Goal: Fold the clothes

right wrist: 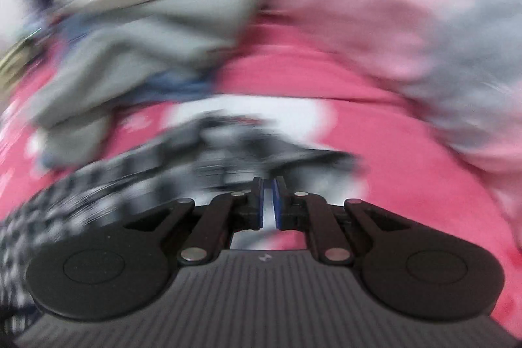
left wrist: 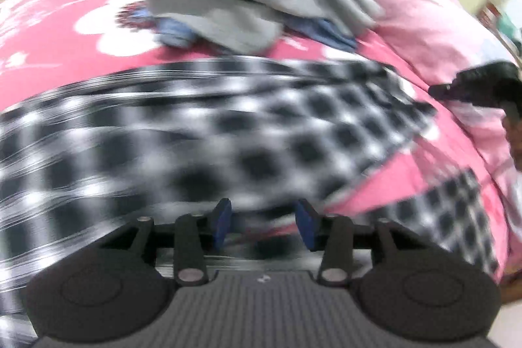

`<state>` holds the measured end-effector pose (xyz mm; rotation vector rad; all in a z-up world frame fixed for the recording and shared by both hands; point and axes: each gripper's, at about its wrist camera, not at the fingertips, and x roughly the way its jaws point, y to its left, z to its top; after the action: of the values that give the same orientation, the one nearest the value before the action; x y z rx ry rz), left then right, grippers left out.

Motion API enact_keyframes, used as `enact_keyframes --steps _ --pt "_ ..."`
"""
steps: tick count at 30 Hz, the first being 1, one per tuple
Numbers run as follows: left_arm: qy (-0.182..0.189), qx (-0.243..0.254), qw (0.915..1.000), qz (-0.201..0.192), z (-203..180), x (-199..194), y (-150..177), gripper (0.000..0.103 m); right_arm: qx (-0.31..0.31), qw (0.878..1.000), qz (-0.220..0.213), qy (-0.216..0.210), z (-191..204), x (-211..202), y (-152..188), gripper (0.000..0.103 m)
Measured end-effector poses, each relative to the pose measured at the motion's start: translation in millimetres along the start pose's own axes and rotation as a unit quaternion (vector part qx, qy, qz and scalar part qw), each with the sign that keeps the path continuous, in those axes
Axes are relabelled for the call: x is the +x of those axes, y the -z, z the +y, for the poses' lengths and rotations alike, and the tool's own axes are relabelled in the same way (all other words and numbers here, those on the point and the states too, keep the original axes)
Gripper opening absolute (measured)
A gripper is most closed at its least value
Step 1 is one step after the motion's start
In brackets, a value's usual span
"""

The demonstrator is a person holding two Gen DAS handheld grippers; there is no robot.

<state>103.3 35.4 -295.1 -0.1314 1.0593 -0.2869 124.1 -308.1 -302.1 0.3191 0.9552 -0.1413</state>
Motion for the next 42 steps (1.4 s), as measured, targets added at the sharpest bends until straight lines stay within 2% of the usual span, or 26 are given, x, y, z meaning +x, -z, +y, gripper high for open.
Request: enact_keyframes --steps 2,5,8,10,12,14,17,20,22,25,27,31,35,37,39,42 --pt "-0.011 -0.022 0.9997 0.006 17.0 5.3 -2.1 0.044 -0.048 0.997 0.008 -0.053 39.6 14.0 4.1 0.009" --pt "-0.021 -0.03 0.9993 0.003 30.8 14.0 -1.8 0.044 -0.107 0.99 0.026 -0.092 92.5 43.7 7.7 0.009" --pt "-0.025 -0.025 0.999 0.027 37.4 28.3 4.4 0.043 -0.159 0.982 0.043 -0.087 127.4 87.3 4.6 0.009" --pt "-0.022 -0.025 0.9989 0.032 39.8 32.6 10.1 0.042 -0.185 0.98 0.056 -0.051 135.3 121.2 -4.8 0.009" --pt "-0.019 -0.009 0.9995 0.025 38.8 30.4 13.1 0.044 -0.182 0.981 0.043 -0.044 134.3 150.4 -26.4 0.006" --pt "-0.016 0.008 0.9996 0.022 37.6 29.6 15.6 0.044 -0.166 0.985 0.012 -0.044 136.2 162.7 -53.7 0.006" --pt "-0.011 0.022 0.9995 0.02 36.0 29.8 15.4 0.044 -0.126 0.991 -0.038 -0.02 133.0 174.0 -93.3 0.009" --pt "-0.007 0.028 0.9993 0.023 36.1 30.4 12.1 0.044 -0.079 0.995 -0.056 -0.012 114.0 170.7 -112.4 0.009" --pt "-0.004 0.026 0.9994 0.023 36.7 31.5 12.8 0.044 -0.054 0.996 -0.07 -0.02 101.2 149.7 -111.8 0.009" --pt "-0.004 0.025 0.9995 0.021 38.2 31.8 14.6 0.044 -0.073 0.993 -0.093 -0.008 89.6 103.2 -93.5 0.01" --pt "-0.009 0.026 0.9994 0.02 36.6 32.8 16.0 0.044 -0.081 0.993 -0.082 0.0 77.2 76.9 -77.5 0.01" --pt "-0.025 0.026 0.9991 0.021 31.7 35.2 15.7 0.044 -0.129 0.991 -0.012 -0.023 64.5 72.2 -38.9 0.01" --pt "-0.053 0.015 0.998 0.03 23.8 36.4 12.9 0.044 -0.176 0.982 0.058 -0.045 51.9 67.5 -0.4 0.01" --pt "-0.07 0.009 0.997 0.033 19.0 37.8 12.2 0.045 -0.199 0.975 0.076 -0.059 52.6 89.2 -1.6 0.011" --pt "-0.086 0.007 0.9956 0.037 14.0 39.0 11.0 0.045 -0.188 0.978 0.067 -0.065 36.8 86.4 -11.6 0.008" --pt "-0.109 0.01 0.9931 0.041 6.6 40.5 10.1 0.046 -0.171 0.981 0.055 -0.074 13.1 82.2 -26.6 0.01"
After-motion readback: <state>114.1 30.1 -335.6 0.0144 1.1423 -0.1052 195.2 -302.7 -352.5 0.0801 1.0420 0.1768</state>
